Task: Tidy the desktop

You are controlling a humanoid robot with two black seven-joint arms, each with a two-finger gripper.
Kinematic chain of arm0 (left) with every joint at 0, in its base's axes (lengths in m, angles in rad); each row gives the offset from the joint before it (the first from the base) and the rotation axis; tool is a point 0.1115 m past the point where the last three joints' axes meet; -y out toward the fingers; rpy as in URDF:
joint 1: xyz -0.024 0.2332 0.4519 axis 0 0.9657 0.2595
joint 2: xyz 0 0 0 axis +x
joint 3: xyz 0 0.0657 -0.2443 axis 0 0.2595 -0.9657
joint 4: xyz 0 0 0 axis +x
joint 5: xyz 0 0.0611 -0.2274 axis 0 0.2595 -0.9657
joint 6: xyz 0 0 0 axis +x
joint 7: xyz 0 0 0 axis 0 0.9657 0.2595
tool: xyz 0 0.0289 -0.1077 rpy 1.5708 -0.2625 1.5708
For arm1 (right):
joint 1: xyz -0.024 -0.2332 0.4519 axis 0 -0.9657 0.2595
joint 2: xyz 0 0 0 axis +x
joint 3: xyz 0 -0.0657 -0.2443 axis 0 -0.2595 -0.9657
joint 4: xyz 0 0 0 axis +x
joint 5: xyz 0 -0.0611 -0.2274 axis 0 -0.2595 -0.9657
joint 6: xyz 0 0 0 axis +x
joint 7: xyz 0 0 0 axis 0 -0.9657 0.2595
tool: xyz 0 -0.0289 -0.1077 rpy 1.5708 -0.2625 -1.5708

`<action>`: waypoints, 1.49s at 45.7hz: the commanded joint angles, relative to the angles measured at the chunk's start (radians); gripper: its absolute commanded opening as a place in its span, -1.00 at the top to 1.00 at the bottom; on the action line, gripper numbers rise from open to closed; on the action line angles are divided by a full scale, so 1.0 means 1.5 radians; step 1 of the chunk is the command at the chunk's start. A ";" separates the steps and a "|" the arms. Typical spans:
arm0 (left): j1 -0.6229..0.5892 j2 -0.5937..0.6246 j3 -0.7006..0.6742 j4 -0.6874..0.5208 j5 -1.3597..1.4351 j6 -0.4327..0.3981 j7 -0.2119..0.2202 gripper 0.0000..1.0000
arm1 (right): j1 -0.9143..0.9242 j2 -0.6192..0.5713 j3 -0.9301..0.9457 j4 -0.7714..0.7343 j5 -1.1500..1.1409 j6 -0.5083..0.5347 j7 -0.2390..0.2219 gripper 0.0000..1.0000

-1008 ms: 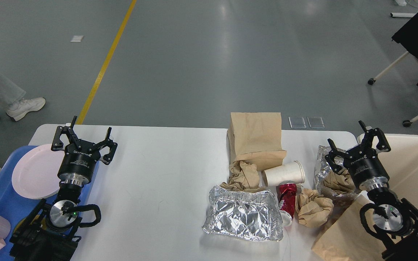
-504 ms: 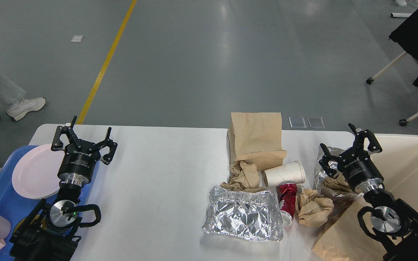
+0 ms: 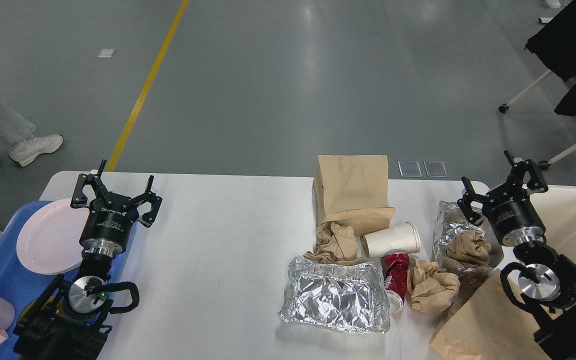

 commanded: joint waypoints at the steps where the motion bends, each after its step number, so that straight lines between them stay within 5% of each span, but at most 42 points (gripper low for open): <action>1: 0.000 0.000 0.000 0.000 0.000 0.000 0.000 -0.93 | 0.004 -0.139 -0.104 0.020 0.001 0.004 0.000 -1.00; 10: 0.000 0.000 0.000 0.000 0.000 0.000 0.000 -0.93 | 0.175 -0.277 -0.444 0.015 0.002 0.060 -0.001 -1.00; 17: 0.000 0.000 0.000 0.000 0.000 0.000 0.000 -0.93 | 0.469 -0.344 -0.842 0.002 0.002 0.126 -0.004 -1.00; 22: 0.000 0.000 0.000 0.000 0.000 0.000 0.000 -0.93 | 0.658 -0.312 -1.126 0.005 0.002 0.132 -0.004 -1.00; 32: 0.000 0.000 0.000 0.000 0.000 0.000 0.000 -0.93 | 0.928 -0.123 -1.610 0.066 0.016 0.193 -0.004 -1.00; 41: 0.000 0.000 0.000 0.000 0.000 0.000 0.000 -0.93 | 1.109 -0.011 -1.781 0.222 0.009 0.263 -0.027 -1.00; 53: 0.000 0.000 0.000 0.000 0.000 0.000 0.000 -0.93 | 1.372 0.018 -1.820 0.562 0.018 0.268 -0.179 -1.00; 56: 0.000 0.000 0.000 0.000 0.000 0.000 -0.001 -0.93 | 1.420 0.021 -1.819 0.640 0.039 0.264 -0.181 -0.91; 68: 0.000 0.000 0.000 0.000 0.000 0.000 0.000 -0.93 | 1.426 0.002 -1.821 0.640 0.062 0.256 -0.179 -0.91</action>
